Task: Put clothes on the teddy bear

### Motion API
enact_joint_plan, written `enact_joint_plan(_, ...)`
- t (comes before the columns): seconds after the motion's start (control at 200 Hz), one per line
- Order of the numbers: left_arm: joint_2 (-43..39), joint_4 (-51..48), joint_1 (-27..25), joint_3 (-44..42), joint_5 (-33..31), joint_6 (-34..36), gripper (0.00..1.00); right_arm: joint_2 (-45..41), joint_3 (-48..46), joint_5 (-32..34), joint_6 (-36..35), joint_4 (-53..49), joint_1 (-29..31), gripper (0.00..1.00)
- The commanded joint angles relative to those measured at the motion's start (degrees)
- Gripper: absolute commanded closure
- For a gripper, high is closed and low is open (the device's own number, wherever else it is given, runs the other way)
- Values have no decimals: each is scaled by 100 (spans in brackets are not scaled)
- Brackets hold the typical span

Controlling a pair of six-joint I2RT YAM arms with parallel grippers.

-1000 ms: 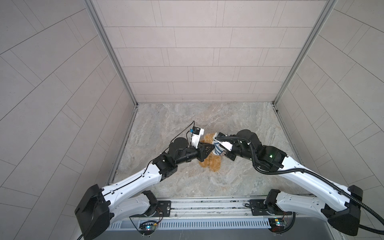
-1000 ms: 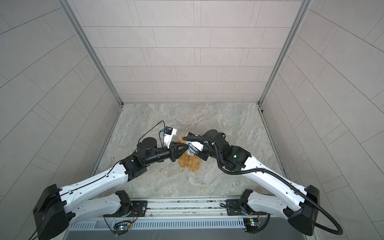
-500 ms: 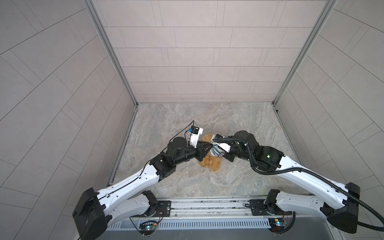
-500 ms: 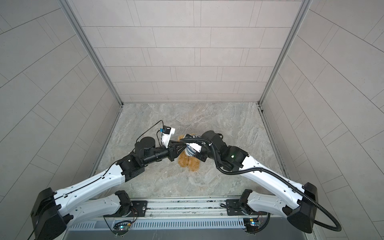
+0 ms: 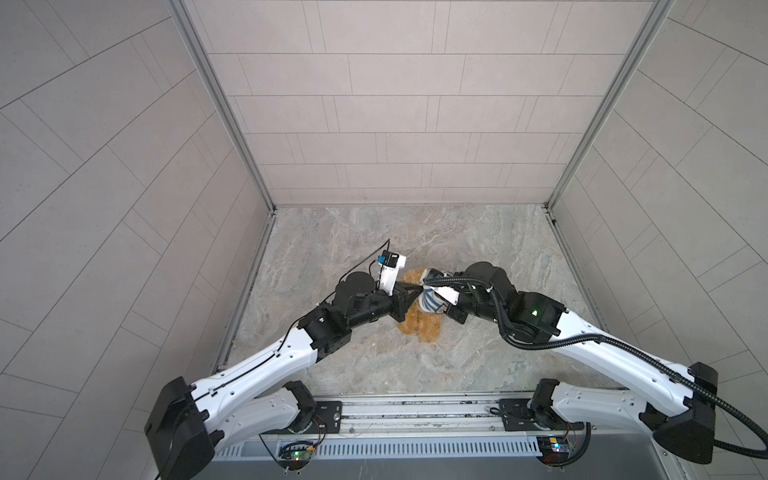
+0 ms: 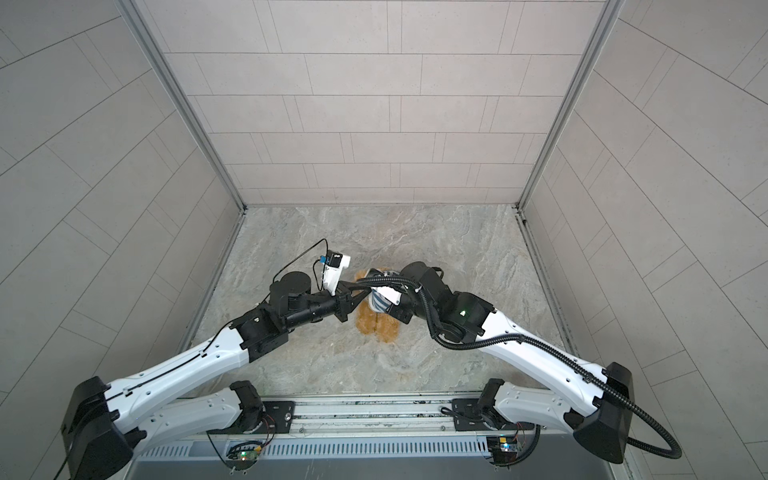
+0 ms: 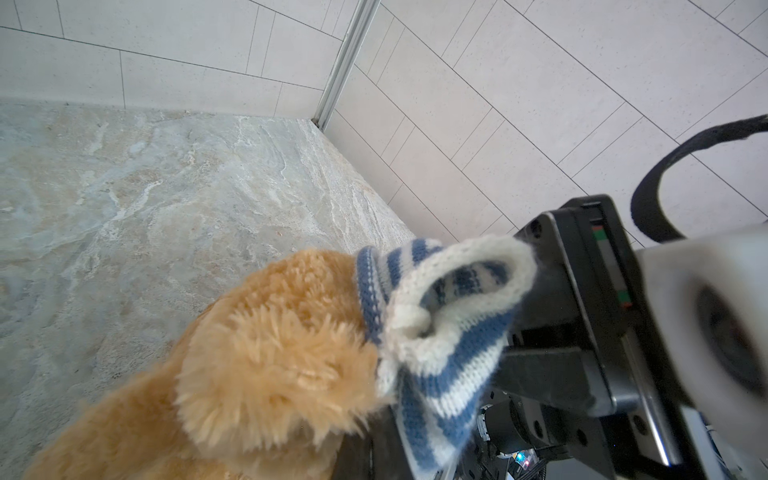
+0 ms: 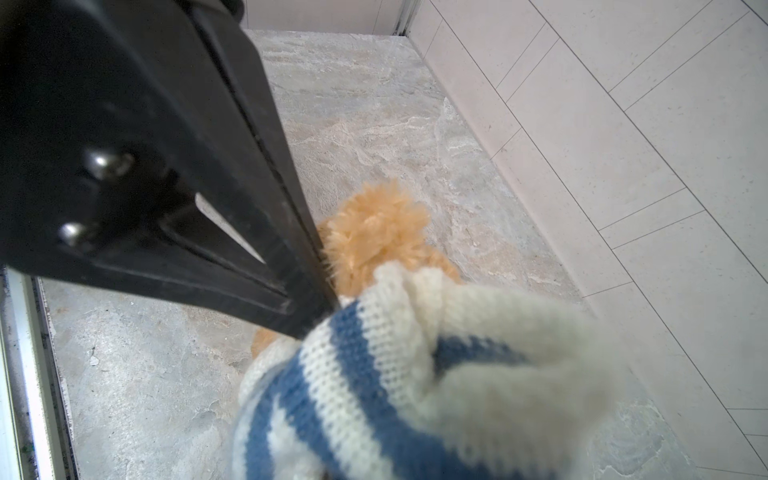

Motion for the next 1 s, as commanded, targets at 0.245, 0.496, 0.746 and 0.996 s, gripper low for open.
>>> enact_joint_plan(0.245,-571,496,826,-615,123,-778,100,-213,-13,390,48,-53,43,100)
enact_joint_plan(0.496,-862,961,1130,-1057,-29,-1213,99,-359,-131,536,61,-60,43,100)
enact_joint_plan(0.746,-923,1782,981,-1184,842,-1204,89,-366,-196,671,69,-82,43,100)
enact_joint_plan(0.996,-673,1281,441,-853,688,-740,79,-365,-198,610,78,-16,49,100)
